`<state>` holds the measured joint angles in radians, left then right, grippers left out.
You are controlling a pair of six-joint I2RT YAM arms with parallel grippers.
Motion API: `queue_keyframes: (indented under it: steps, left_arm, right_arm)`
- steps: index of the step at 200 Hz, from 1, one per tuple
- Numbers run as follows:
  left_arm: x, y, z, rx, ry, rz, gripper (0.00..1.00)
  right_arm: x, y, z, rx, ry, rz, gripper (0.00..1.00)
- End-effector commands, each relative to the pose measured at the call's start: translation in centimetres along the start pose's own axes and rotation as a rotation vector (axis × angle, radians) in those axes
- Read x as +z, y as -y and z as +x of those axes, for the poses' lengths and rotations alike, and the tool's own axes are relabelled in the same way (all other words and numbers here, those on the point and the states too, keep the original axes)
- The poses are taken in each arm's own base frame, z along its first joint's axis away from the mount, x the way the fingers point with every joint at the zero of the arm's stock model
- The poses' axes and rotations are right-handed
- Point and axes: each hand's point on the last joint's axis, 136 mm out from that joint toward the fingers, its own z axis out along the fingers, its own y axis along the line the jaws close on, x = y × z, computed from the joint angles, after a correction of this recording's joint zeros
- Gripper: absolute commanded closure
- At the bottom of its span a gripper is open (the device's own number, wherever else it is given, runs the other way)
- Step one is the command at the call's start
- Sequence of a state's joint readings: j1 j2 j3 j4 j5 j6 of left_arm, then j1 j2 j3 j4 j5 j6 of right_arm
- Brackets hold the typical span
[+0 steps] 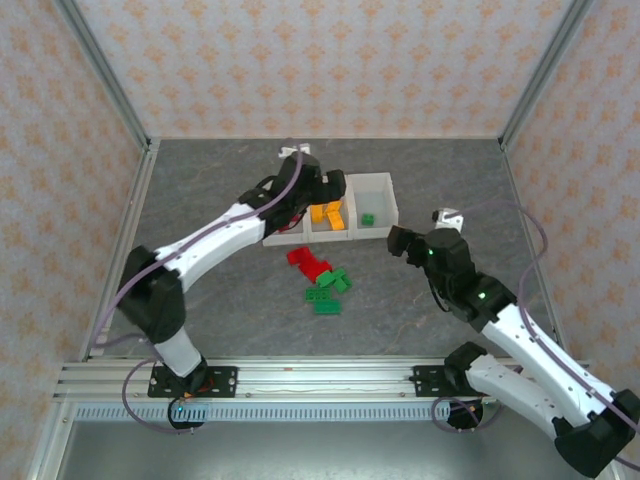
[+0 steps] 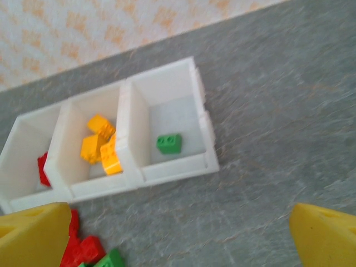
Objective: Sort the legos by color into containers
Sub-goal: Place the lego in the container, then move the lego to the center of the table.
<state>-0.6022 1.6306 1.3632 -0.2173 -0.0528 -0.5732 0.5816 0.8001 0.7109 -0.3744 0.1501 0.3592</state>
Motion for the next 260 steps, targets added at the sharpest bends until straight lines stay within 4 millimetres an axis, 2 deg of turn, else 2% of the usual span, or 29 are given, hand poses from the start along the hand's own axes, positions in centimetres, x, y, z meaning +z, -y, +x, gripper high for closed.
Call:
queue_keyframes:
  steps: [1,21,49,67,81,98,115,135,169,207,232,260]
  left_arm:
    - [-2.0,-1.5,1.1,0.003,0.003,-0.004,0.01]
    - [-4.6,-2.8,2.8,-0.051,-0.002,0.034,0.01]
    - [-8.3,-5.9,5.0,-0.079,0.018,0.030,0.01]
    - [-10.7,-8.2,6.4,-0.094,0.034,0.009,0.00]
    - [-12.4,-10.3,7.5,-0.123,0.047,-0.026,0.01]
    - [-14.5,-13.1,8.5,-0.169,0.081,-0.079,0.01]
    - [-16.4,-15.3,9.2,-0.212,0.115,-0.121,0.01]
    - [-18.6,-17.0,9.2,-0.239,0.160,-0.151,0.01]
    - [-22.1,-18.3,7.7,-0.316,0.283,-0.132,0.01]
    - [-25.8,-19.5,5.9,-0.390,0.437,-0.095,0.01]
    - [-27.0,-19.4,5.3,-0.396,0.473,-0.064,0.01]
    - [-27.5,-18.7,4.9,-0.360,0.472,-0.032,0.01]
  right_arm:
    - [0.9,-2.1,1.3,0.012,-0.116,-0.076,0.00]
    - [2.3,-3.4,3.3,0.011,-0.224,-0.114,0.00]
    - [3.5,-6.0,5.8,-0.016,-0.355,-0.216,0.00]
    - [3.5,-7.8,7.5,-0.104,-0.435,-0.285,0.00]
    - [2.5,-9.7,9.1,-0.217,-0.502,-0.341,0.00]
    - [2.0,-11.1,11.7,-0.358,-0.590,-0.358,0.00]
    - [1.7,-11.6,13.8,-0.491,-0.634,-0.371,0.00]
    - [2.5,-10.9,14.8,-0.609,-0.599,-0.314,0.00]
    - [3.1,-11.9,16.3,-0.637,-0.620,-0.348,0.00]
    - [3.1,-12.2,20.9,-0.721,-0.762,-0.400,0.00]
    - [3.4,-11.5,23.2,-0.778,-0.822,-0.379,0.00]
    - [4.0,-11.9,23.6,-0.778,-0.819,-0.382,0.00]
